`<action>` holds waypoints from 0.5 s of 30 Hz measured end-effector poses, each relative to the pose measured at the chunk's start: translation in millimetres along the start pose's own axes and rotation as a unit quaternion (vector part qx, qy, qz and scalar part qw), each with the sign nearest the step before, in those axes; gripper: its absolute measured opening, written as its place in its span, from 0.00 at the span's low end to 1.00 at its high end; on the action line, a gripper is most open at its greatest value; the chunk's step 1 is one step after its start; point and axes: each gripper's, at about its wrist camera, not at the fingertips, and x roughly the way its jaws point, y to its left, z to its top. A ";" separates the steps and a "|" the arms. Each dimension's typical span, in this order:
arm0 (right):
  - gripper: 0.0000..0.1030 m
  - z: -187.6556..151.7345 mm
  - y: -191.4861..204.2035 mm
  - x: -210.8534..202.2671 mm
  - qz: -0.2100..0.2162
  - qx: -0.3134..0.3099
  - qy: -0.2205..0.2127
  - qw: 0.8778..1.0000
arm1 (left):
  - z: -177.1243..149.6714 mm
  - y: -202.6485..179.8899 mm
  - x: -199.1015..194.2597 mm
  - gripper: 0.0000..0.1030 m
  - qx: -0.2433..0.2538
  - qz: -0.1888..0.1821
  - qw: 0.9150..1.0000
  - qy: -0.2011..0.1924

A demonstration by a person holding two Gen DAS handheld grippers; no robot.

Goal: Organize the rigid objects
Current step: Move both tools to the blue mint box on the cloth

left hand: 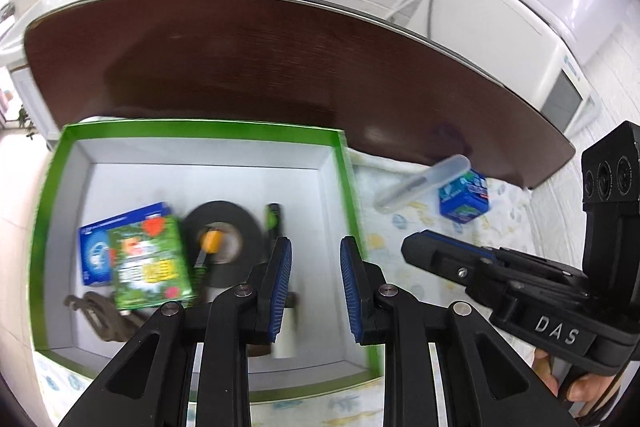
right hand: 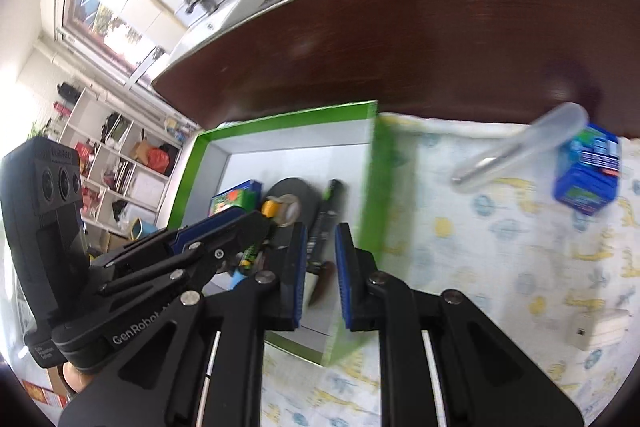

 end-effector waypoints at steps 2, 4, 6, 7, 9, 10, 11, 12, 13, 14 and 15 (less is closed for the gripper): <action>0.15 -1.1 -22.3 -13.7 -0.006 0.017 -0.012 1.000 | 1.0 -20.8 9.4 0.23 0.013 -0.008 1.000 0.008; 0.15 -2.5 -41.7 -24.9 -0.011 0.033 -0.021 0.999 | 3.0 -40.7 19.2 0.23 0.027 -0.016 0.999 0.016; 0.15 -4.7 -65.3 -37.4 -0.016 0.052 -0.030 0.998 | 5.1 -62.5 30.9 0.23 0.040 -0.024 0.999 0.024; 0.15 -5.8 -77.2 -43.3 -0.018 0.061 -0.034 0.997 | 6.4 -74.6 38.0 0.23 0.047 -0.031 0.998 0.030; 0.15 -7.5 -98.7 -53.5 -0.022 0.078 -0.041 0.996 | 9.3 -93.0 49.7 0.23 0.054 -0.042 0.997 0.040; 0.15 -8.3 -109.8 -58.5 -0.024 0.088 -0.045 0.995 | 11.0 -102.7 56.2 0.23 0.058 -0.047 0.996 0.044; 0.15 -8.0 -120.9 -62.8 -0.026 0.097 -0.049 0.994 | 12.9 -112.1 63.1 0.23 0.062 -0.051 0.996 0.048; 0.15 -8.0 -132.1 -66.9 -0.028 0.108 -0.054 0.992 | 14.7 -121.7 69.7 0.23 0.067 -0.057 0.995 0.052; 0.15 -7.9 -142.0 -69.9 -0.030 0.117 -0.058 0.991 | 16.8 -130.3 76.5 0.23 0.070 -0.063 0.994 0.055; 0.15 -8.4 -153.3 -73.7 -0.031 0.128 -0.064 0.989 | 18.5 -136.0 81.9 0.23 0.071 -0.067 0.994 0.058; 0.15 -8.6 -161.8 -75.8 -0.031 0.135 -0.067 0.988 | 20.9 -142.2 88.7 0.23 0.071 -0.071 0.993 0.061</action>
